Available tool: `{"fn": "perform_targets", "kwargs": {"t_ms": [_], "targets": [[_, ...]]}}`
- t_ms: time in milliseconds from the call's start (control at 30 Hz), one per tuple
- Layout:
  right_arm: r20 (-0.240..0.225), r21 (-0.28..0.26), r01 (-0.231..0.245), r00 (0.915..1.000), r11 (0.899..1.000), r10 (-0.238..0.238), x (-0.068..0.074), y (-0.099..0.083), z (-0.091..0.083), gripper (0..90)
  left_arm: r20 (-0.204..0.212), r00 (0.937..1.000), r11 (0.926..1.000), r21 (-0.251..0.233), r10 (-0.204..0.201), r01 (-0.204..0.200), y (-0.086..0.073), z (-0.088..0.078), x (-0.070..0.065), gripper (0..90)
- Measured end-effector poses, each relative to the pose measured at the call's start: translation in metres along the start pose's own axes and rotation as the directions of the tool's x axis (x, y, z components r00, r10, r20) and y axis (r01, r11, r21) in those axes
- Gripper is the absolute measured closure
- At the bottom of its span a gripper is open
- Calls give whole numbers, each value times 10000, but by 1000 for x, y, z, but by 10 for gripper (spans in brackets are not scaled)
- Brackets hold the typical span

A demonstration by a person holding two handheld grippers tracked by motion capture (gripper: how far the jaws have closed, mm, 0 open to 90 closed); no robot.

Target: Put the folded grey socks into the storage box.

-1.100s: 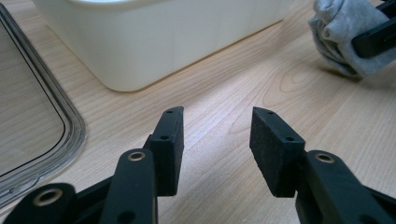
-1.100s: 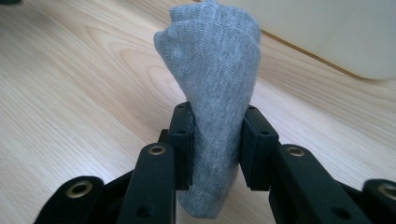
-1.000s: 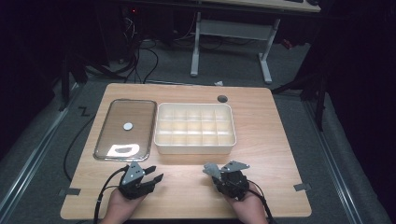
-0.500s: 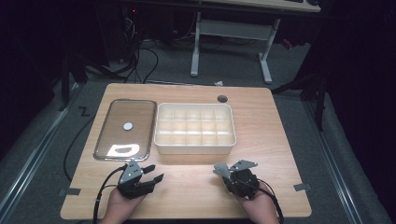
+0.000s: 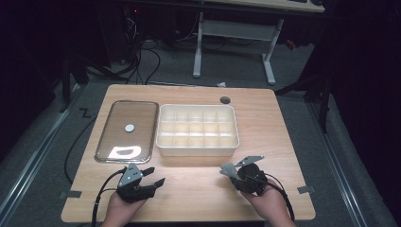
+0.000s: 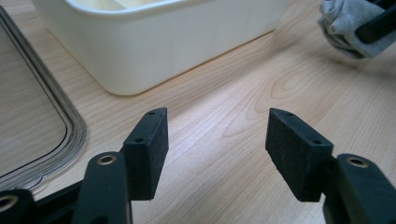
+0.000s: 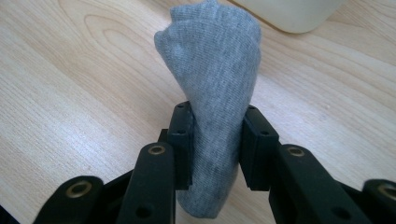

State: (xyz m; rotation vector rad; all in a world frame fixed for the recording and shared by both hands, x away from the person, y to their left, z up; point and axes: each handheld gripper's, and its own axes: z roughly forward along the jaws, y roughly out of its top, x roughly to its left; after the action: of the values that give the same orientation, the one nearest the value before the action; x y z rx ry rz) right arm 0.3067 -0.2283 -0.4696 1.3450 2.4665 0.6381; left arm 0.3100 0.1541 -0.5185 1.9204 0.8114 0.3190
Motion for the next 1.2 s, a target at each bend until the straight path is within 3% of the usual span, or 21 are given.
{"fn": "perform_targets", "kwargs": {"t_ms": [333,800,1200], "targets": [[-233,755,-68,9997,9971,86,-11,24,-13,701,71,9999,9998,-174,-100,101,-1,-4,3,378],[-354,1644,189,9993,9862,-132,-13,48,-25,701,126,9998,9997,-214,155,-152,-1,-3,0,371],[-243,1749,262,9995,9842,-223,-18,78,-38,703,212,9995,9996,-115,249,-246,-1,-1,-3,375]]}}
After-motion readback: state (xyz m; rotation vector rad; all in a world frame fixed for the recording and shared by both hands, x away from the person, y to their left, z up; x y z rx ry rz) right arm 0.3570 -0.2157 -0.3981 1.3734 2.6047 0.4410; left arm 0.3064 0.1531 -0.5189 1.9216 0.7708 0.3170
